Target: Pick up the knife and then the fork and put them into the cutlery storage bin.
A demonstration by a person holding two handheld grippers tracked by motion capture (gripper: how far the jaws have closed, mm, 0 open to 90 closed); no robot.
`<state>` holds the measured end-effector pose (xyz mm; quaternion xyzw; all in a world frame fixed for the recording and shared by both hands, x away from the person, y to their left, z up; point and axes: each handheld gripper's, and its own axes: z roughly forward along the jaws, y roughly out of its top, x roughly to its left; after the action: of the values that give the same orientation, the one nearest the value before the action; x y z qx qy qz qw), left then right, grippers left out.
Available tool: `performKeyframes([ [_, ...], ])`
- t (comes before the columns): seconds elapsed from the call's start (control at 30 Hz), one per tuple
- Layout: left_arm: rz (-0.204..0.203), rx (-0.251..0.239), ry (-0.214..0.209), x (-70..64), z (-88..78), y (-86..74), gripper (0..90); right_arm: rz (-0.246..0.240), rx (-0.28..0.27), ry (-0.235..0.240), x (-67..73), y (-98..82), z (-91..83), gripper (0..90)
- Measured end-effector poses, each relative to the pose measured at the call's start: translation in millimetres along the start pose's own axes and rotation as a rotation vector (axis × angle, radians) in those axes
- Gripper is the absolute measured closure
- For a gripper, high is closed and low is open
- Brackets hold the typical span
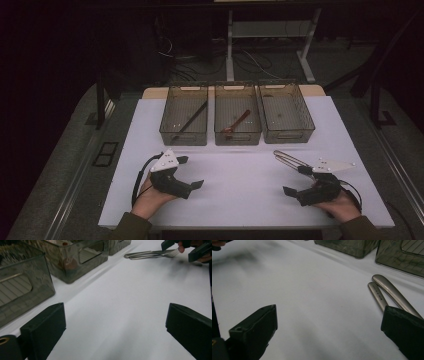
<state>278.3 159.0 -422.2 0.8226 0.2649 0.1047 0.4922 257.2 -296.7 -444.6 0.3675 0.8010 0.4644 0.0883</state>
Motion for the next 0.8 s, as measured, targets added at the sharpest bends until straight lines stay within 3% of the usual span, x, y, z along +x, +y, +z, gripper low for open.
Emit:
performKeyframes([
  [0.3,-0.024,0.012,-0.001,-7.7,-5.0,-12.0,0.0,-0.001,0.001,0.001,-0.2,0.5,-0.9,0.0],
  [0.53,0.007,0.038,-0.008,-8.8,-3.0,-13.6,0.0,-0.033,0.020,-0.005,-2.0,5.8,-6.8,0.0],
  [0.8,-0.001,0.037,-0.011,-9.0,-1.5,-14.4,0.0,-0.060,0.065,-0.025,-7.3,17.0,-10.3,0.0],
])
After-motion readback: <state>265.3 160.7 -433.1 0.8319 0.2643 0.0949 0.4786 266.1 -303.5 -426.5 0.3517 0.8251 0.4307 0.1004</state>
